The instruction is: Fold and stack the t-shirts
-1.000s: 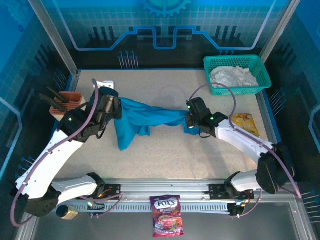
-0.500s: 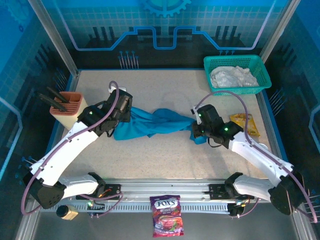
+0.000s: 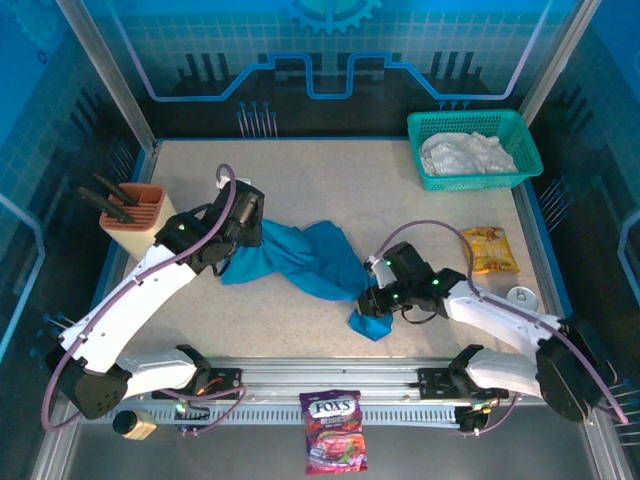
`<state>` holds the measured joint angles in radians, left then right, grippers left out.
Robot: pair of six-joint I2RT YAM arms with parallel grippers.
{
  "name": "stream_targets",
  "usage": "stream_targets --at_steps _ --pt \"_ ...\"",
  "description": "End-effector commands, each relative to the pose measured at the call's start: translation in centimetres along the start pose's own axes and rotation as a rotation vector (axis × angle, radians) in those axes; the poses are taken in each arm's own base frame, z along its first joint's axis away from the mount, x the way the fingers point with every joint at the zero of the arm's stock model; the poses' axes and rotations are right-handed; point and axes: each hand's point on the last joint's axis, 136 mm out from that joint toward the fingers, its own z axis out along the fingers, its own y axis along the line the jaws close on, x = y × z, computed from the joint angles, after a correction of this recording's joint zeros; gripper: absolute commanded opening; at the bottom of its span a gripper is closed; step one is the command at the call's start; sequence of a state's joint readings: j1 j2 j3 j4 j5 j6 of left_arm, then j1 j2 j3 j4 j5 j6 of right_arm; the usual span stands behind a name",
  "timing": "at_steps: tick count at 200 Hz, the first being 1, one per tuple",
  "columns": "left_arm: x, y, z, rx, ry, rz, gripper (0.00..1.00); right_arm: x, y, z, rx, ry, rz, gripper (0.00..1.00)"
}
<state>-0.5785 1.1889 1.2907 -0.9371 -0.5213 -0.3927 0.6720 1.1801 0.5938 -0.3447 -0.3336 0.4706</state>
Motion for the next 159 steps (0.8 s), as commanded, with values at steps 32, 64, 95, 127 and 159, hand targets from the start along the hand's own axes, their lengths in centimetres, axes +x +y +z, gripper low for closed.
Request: stream_targets --at_steps 32,64,95,127,159 --pt "0.5 1.0 -1.9 0.023 0.002 -0.031 0.00 -1.3 -0.2 -1.9 0.166 0.024 -0.108 0.90" --pt "0.7 1.8 -2.6 -0.003 0.023 -0.009 0.01 -4.4 -2.9 -4.7 0.297 -0.076 -0.057 0.92" --pt "1.1 1.5 -2.3 0.004 0.044 -0.010 0.00 -7.7 -5.8 -3.2 0.272 -0.112 0.048 0.77" --pt "1.7 1.2 -1.8 0.008 0.071 -0.013 0.00 -8.1 -8.7 0.4 0.334 0.017 0.105 0.54" --pt "2.0 1.3 -1.6 0.003 0.071 -0.015 0.01 -5.9 -9.2 1.7 0.343 0.072 0.122 0.51"
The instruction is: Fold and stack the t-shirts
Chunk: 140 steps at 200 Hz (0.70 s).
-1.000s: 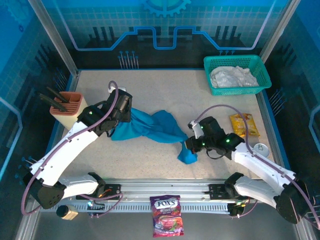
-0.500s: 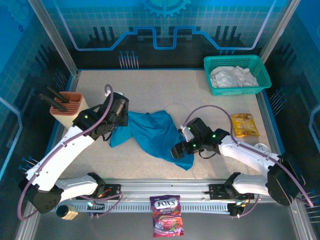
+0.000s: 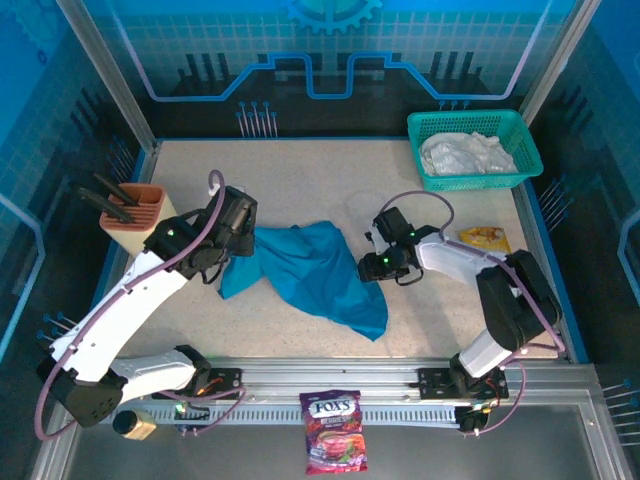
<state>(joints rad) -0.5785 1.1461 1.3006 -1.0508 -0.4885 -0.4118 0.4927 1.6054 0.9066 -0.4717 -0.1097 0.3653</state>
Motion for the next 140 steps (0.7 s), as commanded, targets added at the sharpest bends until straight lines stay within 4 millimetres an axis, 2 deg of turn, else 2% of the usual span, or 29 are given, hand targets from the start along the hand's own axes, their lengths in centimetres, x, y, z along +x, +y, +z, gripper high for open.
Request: stream_targets --at_steps 1,8,29,62,95,140 --pt "0.1 0.2 -0.1 0.002 0.006 -0.021 0.01 0.8 0.3 -0.1 0.002 0.007 -0.006 0.51" --pt "0.1 0.2 0.0 -0.001 0.007 -0.023 0.02 1.9 -0.1 0.0 0.008 0.021 0.001 0.51" --pt "0.3 -0.3 0.8 -0.005 0.026 -0.008 0.02 3.1 -0.2 -1.3 0.013 0.001 0.003 0.55" --pt "1.4 -0.3 3.4 -0.075 0.092 0.011 0.02 5.1 0.0 -3.6 0.034 -0.008 -0.023 0.71" --pt "2.8 1.6 7.7 -0.235 0.130 -0.025 0.03 8.4 0.5 -4.1 0.023 0.044 -0.021 0.78" --pt "3.0 5.0 14.1 -0.382 0.172 -0.135 0.01 12.0 1.7 -3.6 -0.046 0.064 0.033 0.79"
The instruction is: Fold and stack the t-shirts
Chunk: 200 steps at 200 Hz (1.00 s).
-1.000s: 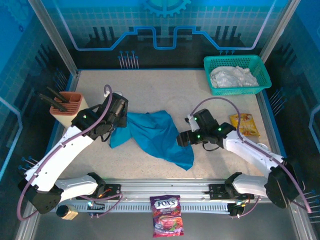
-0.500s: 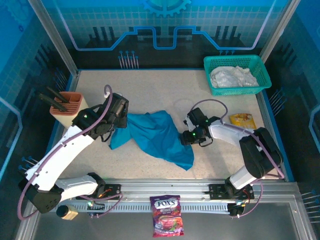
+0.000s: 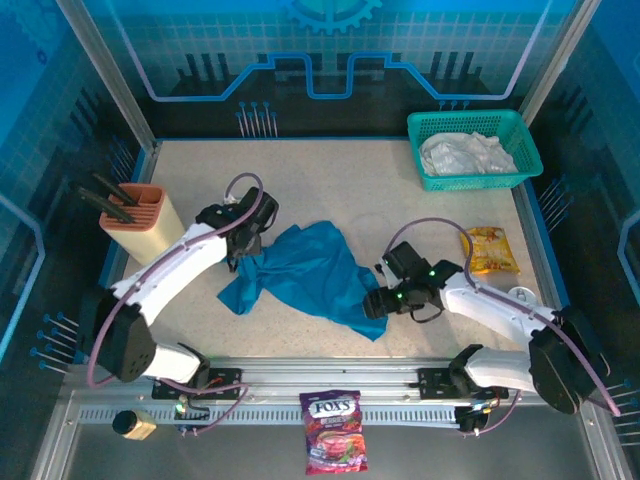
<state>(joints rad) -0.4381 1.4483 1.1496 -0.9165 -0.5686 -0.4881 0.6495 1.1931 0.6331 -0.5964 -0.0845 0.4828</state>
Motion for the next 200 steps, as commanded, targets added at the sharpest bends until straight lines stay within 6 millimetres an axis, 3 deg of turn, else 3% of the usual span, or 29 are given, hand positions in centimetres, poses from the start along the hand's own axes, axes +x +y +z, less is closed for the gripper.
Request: stream_targets --at_steps 1,13,20,52,75,110,134,145,170,200 --pt "-1.9 0.9 2.7 -0.081 -0.038 -0.098 0.01 2.4 0.5 0.1 -0.030 0.040 0.066 0.79" --pt "-2.1 1.3 3.9 -0.142 -0.017 -0.097 0.02 3.0 0.6 0.1 -0.038 0.038 0.081 0.79" --pt "-2.2 1.4 4.4 -0.170 -0.011 -0.093 0.07 3.3 0.6 0.1 -0.044 0.037 0.089 0.79" --pt "-2.2 0.4 5.9 -0.182 0.030 -0.069 0.69 3.8 0.9 0.8 -0.075 0.030 0.115 0.79" --pt "-2.2 0.5 4.7 -0.171 0.026 -0.080 0.92 3.7 1.9 1.6 -0.118 0.042 0.114 0.78" --pt "-1.0 2.3 -0.6 -0.155 -0.019 -0.082 0.99 4.2 3.8 2.7 -0.161 0.072 0.073 0.73" --pt "2.3 3.1 -2.7 -0.119 0.045 -0.065 0.99 4.7 4.3 3.4 -0.158 0.086 0.059 0.67" --pt "4.5 3.4 -2.6 -0.105 0.098 -0.059 0.99 4.7 4.3 3.6 -0.154 0.087 0.059 0.60" --pt "9.3 2.6 -1.1 -0.023 0.212 -0.079 0.99 4.4 4.6 3.7 -0.150 0.084 0.050 0.27" --pt "13.1 1.5 1.4 0.033 0.286 -0.136 0.97 3.7 5.0 2.2 -0.130 0.063 0.008 0.01"
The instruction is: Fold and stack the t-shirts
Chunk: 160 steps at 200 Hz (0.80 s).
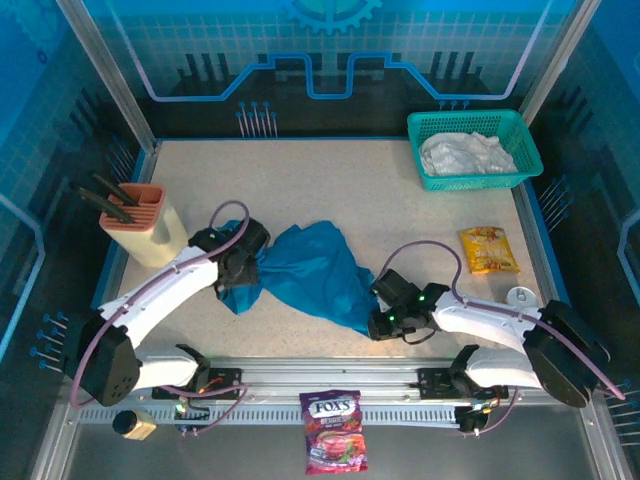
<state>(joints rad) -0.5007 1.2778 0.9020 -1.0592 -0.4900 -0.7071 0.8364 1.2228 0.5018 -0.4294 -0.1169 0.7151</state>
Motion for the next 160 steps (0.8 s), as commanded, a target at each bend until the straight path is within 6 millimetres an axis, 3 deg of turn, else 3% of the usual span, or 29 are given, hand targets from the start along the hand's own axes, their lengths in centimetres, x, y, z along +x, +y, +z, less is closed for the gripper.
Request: stream_targets --at_steps 1,51,90,111,133,160 --pt "3.1 -1.3 1.7 0.077 0.103 -0.060 0.96 -0.4 2.3 -1.1 -0.061 -0.007 -0.053 0.00" --pt "4.6 -4.8 3.9 0.236 0.140 -0.078 0.94 -2.0 2.5 -5.8 -0.043 -0.140 -0.090 0.00" --pt "5.5 -6.1 6.1 0.220 0.180 -0.042 0.85 -3.0 2.8 -7.3 -0.082 -0.190 -0.074 0.00" --pt "5.6 -6.7 6.5 0.229 0.187 -0.031 0.64 -3.3 2.8 -7.5 -0.089 -0.190 -0.068 0.00" --pt "5.6 -7.2 6.4 0.246 0.199 -0.022 0.00 -3.7 3.1 -7.9 -0.095 -0.199 -0.070 0.00" --pt "5.2 -7.6 4.4 0.301 0.199 -0.014 0.00 -4.4 3.4 -9.1 -0.100 -0.224 -0.082 0.00"
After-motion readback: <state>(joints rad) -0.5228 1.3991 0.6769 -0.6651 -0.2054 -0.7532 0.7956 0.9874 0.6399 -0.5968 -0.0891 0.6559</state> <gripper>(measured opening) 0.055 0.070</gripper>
